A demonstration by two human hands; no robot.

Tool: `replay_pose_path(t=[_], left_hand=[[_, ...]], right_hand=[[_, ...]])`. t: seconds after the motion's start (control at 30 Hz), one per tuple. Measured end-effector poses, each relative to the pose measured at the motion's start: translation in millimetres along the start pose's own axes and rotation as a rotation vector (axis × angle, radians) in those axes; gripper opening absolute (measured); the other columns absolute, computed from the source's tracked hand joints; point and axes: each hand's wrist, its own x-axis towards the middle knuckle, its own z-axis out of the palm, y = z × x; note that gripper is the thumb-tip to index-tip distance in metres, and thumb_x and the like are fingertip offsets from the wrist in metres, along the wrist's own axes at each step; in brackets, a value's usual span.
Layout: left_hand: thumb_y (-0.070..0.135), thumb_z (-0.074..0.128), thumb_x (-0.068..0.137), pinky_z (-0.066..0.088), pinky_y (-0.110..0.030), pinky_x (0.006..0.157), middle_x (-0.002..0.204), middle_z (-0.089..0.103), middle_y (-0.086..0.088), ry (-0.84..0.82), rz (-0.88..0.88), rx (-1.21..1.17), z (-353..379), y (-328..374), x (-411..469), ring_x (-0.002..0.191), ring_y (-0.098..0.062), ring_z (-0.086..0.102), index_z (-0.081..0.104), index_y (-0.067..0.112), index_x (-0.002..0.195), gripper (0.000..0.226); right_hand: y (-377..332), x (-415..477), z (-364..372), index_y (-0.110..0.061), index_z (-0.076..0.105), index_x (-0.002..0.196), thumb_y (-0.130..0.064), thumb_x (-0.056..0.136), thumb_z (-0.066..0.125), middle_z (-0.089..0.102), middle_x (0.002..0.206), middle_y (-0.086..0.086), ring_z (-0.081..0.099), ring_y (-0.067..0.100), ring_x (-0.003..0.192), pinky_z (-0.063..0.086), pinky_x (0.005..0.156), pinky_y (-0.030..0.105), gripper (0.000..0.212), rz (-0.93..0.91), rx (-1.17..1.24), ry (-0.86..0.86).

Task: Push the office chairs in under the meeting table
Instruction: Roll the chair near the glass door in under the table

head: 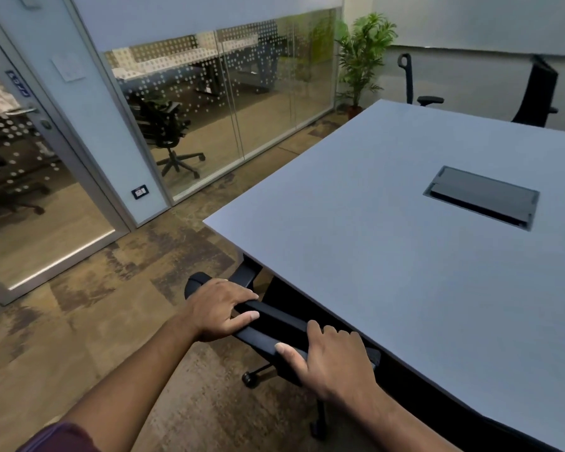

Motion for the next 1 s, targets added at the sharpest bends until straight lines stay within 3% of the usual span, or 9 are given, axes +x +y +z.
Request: replay_pose_path(t=[0.3, 0.53, 0.67, 0.83, 1.0], left_hand=[[0.073, 0.039, 0.103, 0.052, -0.042, 0.102, 0.131, 0.077, 0.009, 0.017, 0.169, 0.020, 0.5, -7.8, 45.2, 0.121, -0.015, 0.068, 0.073, 0.028, 0.135, 0.065], [0.078, 0.028, 0.103, 0.052, -0.046, 0.092, 0.112, 0.078, 0.007, -0.011, 0.247, 0.094, 0.5, -3.1, 78.8, 0.102, -0.017, 0.068, 0.072, 0.028, 0.118, 0.068], [0.075, 0.032, 0.105, 0.052, -0.044, 0.085, 0.101, 0.076, 0.008, 0.017, 0.289, 0.087, 0.7, -9.6, 86.4, 0.091, -0.017, 0.066, 0.069, 0.029, 0.106, 0.059], [0.077, 0.032, 0.104, 0.052, -0.042, 0.095, 0.123, 0.078, 0.007, 0.000, 0.287, 0.079, 0.7, -15.5, 91.1, 0.109, -0.018, 0.070, 0.072, 0.029, 0.133, 0.069], [0.082, 0.022, 0.100, 0.053, -0.044, 0.093, 0.120, 0.079, 0.006, 0.003, 0.281, 0.075, -1.4, -20.6, 97.4, 0.105, -0.018, 0.071, 0.074, 0.027, 0.126, 0.080]], right_hand=[[3.4, 1.0, -3.7, -0.026, 0.058, 0.110, -0.098, 0.088, -0.005, 0.069, 0.100, 0.000, 0.066, 0.026, 0.090, 0.048, 0.079, 0.047, 0.099, 0.141, -0.054, 0.040], [6.9, 0.1, -1.0, -0.024, 0.064, 0.090, -0.099, 0.090, 0.003, 0.068, 0.081, -0.001, 0.064, 0.026, 0.072, 0.041, 0.063, 0.042, 0.096, 0.372, -0.132, 0.140], [3.3, 6.7, -2.0, -0.024, 0.063, 0.086, -0.098, 0.090, 0.005, 0.067, 0.078, -0.003, 0.062, 0.025, 0.069, 0.036, 0.060, 0.041, 0.095, 0.408, -0.135, 0.154], [3.1, 14.1, -3.8, -0.029, 0.052, 0.080, -0.097, 0.093, 0.012, 0.062, 0.073, -0.007, 0.048, 0.019, 0.062, 0.036, 0.059, 0.039, 0.080, 0.387, -0.102, 0.204], [4.0, 24.2, -4.9, -0.029, 0.053, 0.081, -0.098, 0.091, 0.008, 0.060, 0.074, -0.007, 0.059, 0.022, 0.069, 0.038, 0.064, 0.041, 0.082, 0.391, -0.096, 0.186]])
